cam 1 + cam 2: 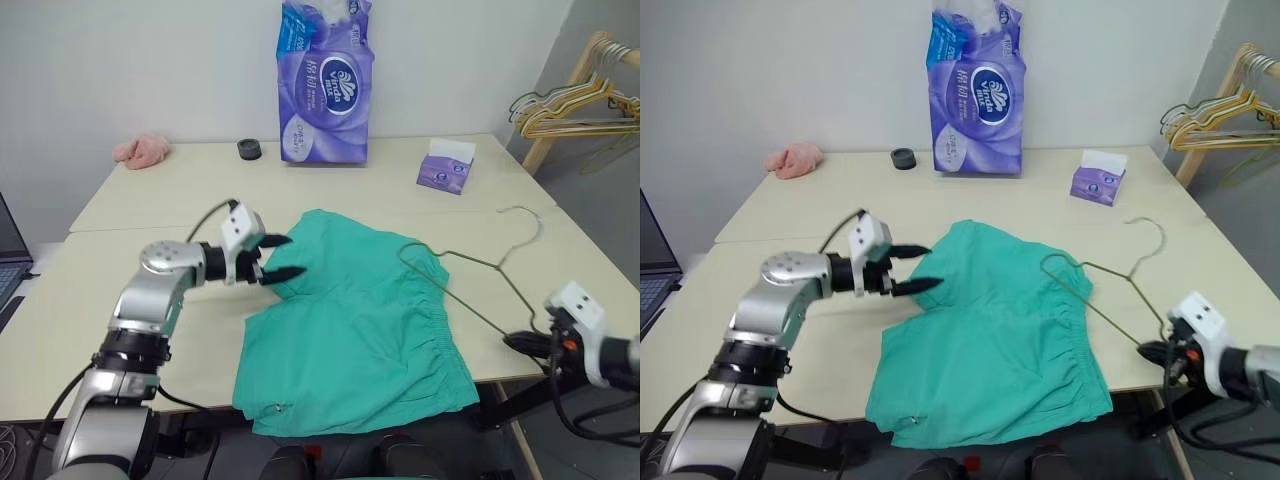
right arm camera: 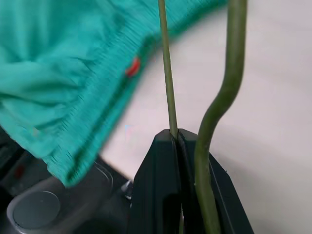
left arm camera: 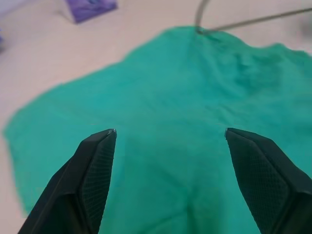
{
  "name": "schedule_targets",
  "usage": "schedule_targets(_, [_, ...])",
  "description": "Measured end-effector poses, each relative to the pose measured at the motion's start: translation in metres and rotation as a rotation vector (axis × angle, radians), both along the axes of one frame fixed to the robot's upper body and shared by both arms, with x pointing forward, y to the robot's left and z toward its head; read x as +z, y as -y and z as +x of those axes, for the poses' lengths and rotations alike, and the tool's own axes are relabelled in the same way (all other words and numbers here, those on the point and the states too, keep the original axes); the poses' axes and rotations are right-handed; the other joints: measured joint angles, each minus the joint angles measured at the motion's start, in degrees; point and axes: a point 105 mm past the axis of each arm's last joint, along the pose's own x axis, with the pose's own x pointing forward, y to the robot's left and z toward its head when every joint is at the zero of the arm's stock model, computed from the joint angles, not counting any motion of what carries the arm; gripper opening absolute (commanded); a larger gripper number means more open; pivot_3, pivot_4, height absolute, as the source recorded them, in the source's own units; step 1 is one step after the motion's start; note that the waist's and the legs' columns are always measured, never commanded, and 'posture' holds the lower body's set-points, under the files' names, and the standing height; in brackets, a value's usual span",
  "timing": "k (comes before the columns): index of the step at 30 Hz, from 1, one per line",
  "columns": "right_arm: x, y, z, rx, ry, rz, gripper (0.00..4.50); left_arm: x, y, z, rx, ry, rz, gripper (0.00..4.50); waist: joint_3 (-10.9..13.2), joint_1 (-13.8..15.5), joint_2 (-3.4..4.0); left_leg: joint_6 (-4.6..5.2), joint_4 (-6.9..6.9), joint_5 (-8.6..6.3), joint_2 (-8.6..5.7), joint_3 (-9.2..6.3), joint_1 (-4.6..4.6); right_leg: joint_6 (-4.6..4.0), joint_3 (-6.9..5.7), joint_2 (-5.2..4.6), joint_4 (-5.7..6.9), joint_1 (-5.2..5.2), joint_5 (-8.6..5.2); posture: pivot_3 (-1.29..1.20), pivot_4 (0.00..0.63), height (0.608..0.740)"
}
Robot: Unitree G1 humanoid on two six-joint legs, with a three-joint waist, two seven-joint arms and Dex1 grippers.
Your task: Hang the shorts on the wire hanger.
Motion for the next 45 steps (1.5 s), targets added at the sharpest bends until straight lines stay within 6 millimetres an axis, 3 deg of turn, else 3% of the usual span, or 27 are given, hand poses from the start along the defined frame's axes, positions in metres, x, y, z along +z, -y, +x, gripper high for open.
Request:
schedule_targets(5, [-0.019, -0.001, -0.039, -0.123, -0.102, 0.103, 0.0, -0.003, 0.024, -0.015, -0.102, -0.014, -0.002, 3.77, -0.2, -0.3, 0.22, 0.0, 0.0, 0.0, 0.04, 0.11, 0.11, 0.3, 0.11, 0.15, -0.02, 0.1, -0.18, -0.18, 0.047, 0.74])
schedule_targets(11, [-0.019, 0.002, -0.053, -0.2, -0.135, 0.149, 0.0, -0.005, 0.035, -0.017, -0.139, -0.017, -0.01, 3.77, -0.3, -1.3, 0.3, 0.03, -0.03, -0.02, 0.07, 0.13, 0.11, 0.31, 0.15, 0.35, -0.07, 0.09, -0.19, -0.19, 0.046, 0.74])
schedule_targets(18, [-0.017, 0.004, -0.057, -0.251, -0.147, 0.198, 0.0, -0.004, 0.036, -0.016, -0.138, -0.011, -0.008, 3.77, -0.3, -1.4, 0.31, 0.04, -0.04, -0.02, 0.07, 0.17, 0.1, 0.31, 0.18, 0.44, -0.09, 0.09, -0.19, -0.2, 0.047, 0.74])
schedule_targets(25, [-0.024, -0.017, -0.045, -0.169, -0.192, 0.226, 0.0, -0.004, 0.035, -0.013, -0.13, -0.01, -0.004, 3.77, -0.3, -1.5, 0.3, 0.05, -0.04, -0.03, 0.07, 0.19, 0.1, 0.31, 0.2, 0.45, -0.1, 0.08, -0.2, -0.18, 0.045, 0.74])
schedule_targets(30, [-0.024, -0.013, -0.032, -0.196, -0.186, 0.26, 0.0, -0.004, 0.032, -0.008, -0.102, 0.004, 0.003, 3.77, -0.3, -1.2, 0.3, 0.05, -0.03, -0.03, 0.06, 0.18, 0.08, 0.31, 0.2, 0.45, -0.12, 0.08, -0.2, -0.17, 0.043, 0.74])
schedule_targets(45, [-0.031, 0.004, -0.047, -0.333, -0.24, 0.347, 0.0, -0.005, 0.029, -0.005, -0.085, 0.012, 0.007, 3.77, -0.3, -1.3, 0.29, 0.06, -0.04, -0.04, 0.06, 0.2, 0.08, 0.32, 0.22, 0.45, -0.13, 0.08, -0.2, -0.17, 0.048, 0.74])
